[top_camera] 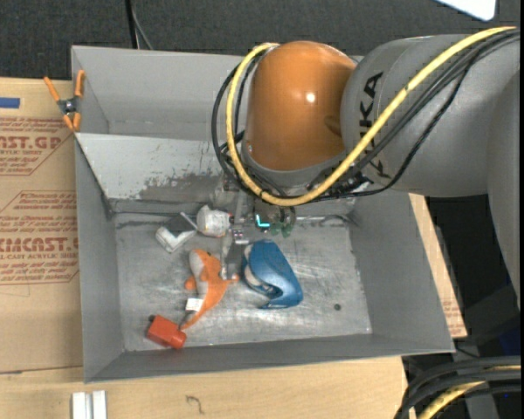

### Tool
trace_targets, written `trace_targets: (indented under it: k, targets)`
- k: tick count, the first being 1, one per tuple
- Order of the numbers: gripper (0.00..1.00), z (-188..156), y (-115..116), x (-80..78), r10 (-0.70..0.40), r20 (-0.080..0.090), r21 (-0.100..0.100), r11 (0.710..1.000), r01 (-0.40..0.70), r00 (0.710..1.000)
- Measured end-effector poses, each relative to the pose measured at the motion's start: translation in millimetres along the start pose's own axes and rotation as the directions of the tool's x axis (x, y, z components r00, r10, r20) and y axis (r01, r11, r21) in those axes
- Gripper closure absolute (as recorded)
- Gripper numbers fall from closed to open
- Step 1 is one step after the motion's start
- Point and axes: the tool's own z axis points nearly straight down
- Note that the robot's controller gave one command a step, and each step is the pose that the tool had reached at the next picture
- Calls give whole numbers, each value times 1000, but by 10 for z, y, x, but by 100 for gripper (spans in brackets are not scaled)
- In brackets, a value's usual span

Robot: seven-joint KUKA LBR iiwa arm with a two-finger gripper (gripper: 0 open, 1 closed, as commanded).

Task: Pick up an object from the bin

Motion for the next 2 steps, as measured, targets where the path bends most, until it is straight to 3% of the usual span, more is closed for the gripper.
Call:
trace_targets:
  k: [1, 2]
  targets:
    - [0, -40, -8, -17, 1, 8, -1, 1000, -1, 1000]
    - [0, 489, -47, 43, -145, 10, 1, 989, 145, 989]
